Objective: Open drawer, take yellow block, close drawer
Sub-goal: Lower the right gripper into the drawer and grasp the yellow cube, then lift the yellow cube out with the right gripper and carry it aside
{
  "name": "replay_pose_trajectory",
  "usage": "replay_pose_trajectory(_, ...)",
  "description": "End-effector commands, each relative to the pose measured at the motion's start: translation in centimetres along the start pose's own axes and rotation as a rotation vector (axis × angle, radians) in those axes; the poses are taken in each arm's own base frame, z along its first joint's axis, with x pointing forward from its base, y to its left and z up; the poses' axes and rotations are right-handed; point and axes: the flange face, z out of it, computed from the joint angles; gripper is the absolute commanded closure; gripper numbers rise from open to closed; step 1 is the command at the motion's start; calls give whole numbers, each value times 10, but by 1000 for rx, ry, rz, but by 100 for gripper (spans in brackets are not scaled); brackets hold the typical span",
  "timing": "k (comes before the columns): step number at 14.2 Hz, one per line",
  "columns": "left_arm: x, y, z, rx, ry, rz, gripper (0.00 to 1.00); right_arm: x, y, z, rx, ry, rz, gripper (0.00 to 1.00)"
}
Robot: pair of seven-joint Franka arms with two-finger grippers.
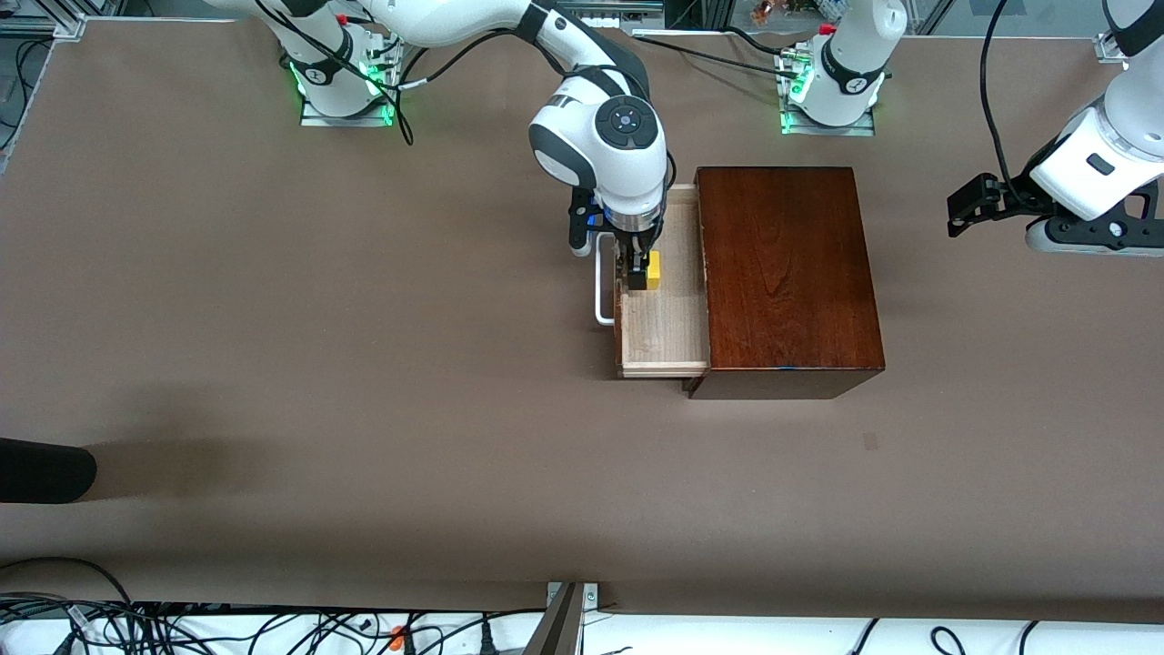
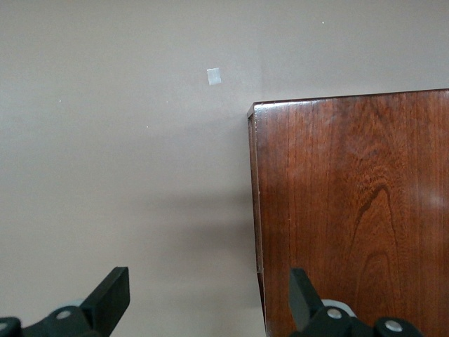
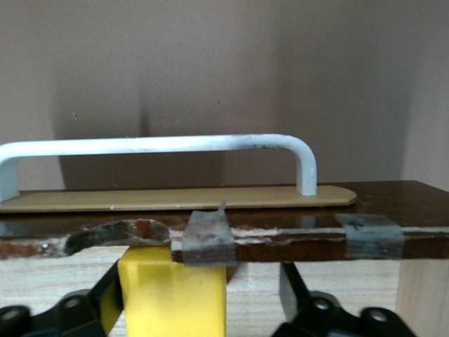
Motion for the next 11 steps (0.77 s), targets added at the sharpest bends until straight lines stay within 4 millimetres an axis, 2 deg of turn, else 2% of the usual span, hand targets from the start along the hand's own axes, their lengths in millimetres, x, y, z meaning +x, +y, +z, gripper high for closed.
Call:
replay_pose_trajectory(1, 0, 2, -5, -13, -5, 4, 0, -9, 0, -9, 37, -7, -1, 100)
replay_pose_trajectory(2, 1, 2, -5, -13, -3, 5, 0, -11, -1, -17, 38, -12, 0, 100)
replay_pose_trajectory(6, 0, 2, -5, -13, -5, 4, 0, -21, -11, -90, 13, -17, 29, 100)
replay_pose_trajectory(7, 0, 2, -5, -13, -5, 5, 0, -17, -17, -106, -8, -10, 41, 100)
replay_pose_trajectory(9, 0, 3, -5, -13, -5, 5, 0, 1, -32, -152, -4, -5, 7, 100)
replay_pose_trajectory(11, 0, 5, -5, -11, -5, 12, 0, 28, -46, -194, -13, 3, -152, 100)
